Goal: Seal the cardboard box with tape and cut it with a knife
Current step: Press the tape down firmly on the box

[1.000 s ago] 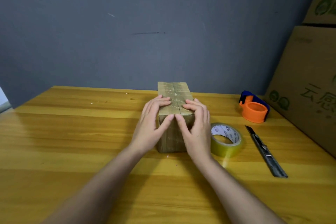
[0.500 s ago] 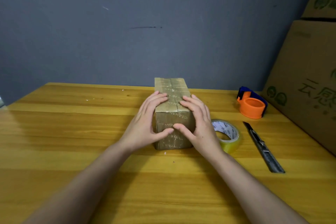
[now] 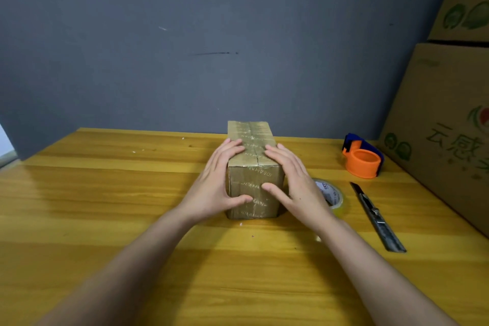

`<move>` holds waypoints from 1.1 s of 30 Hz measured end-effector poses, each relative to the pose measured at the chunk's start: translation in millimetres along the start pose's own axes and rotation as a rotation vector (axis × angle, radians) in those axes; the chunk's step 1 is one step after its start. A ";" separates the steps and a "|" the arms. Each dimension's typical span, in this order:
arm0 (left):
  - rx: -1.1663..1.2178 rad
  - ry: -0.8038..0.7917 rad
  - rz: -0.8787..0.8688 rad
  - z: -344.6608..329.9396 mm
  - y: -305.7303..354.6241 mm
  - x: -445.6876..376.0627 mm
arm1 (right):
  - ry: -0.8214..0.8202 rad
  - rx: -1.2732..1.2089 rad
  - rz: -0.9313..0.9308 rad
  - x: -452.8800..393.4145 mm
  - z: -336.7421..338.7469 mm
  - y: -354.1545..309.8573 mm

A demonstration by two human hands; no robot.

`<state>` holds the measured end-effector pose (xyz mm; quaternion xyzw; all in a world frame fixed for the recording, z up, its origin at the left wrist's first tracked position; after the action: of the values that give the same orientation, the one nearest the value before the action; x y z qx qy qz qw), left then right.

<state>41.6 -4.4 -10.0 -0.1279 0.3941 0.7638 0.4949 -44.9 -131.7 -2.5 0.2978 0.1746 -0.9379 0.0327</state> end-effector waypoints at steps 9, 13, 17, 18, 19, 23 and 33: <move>0.029 -0.009 0.122 1.1 -1.3 1.1 | -0.140 -0.137 -0.194 4.3 -11.1 3.2; 0.153 -0.026 0.272 -3.7 -13.8 1.3 | -0.048 -0.246 -0.264 -0.2 -17.3 -2.4; 0.266 -0.053 0.356 -9.3 -26.9 -1.4 | 0.004 -0.234 -0.313 -7.6 -24.3 -3.2; 0.273 -0.060 0.371 -11.4 -29.0 -1.6 | 0.013 -0.247 -0.318 -8.6 -25.9 -3.5; 0.278 -0.063 0.381 -12.7 -29.7 -1.6 | 0.022 -0.257 -0.321 -9.4 -26.8 -3.6; 0.311 -0.054 0.403 -18.0 -24.5 4.3 | 0.006 -0.262 -0.349 -7.6 -29.5 0.3; -0.375 0.150 -0.394 -36.7 108.5 14.6 | 0.324 -0.005 -0.397 33.6 41.5 57.0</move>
<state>-65.4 -43.3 9.0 -0.3475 0.2490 0.7009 0.5709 -85.8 -198.1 -7.7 0.4042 0.2349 -0.8655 -0.1799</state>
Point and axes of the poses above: each hand's wrist, its own x-axis away from the middle knuckle, its own z-axis out of the back of the hand, y = z × x, the point moved 8 cm from there along -x, towards the middle knuckle, and after that the axes turned 4 degrees about x, right-handed, at the moved point
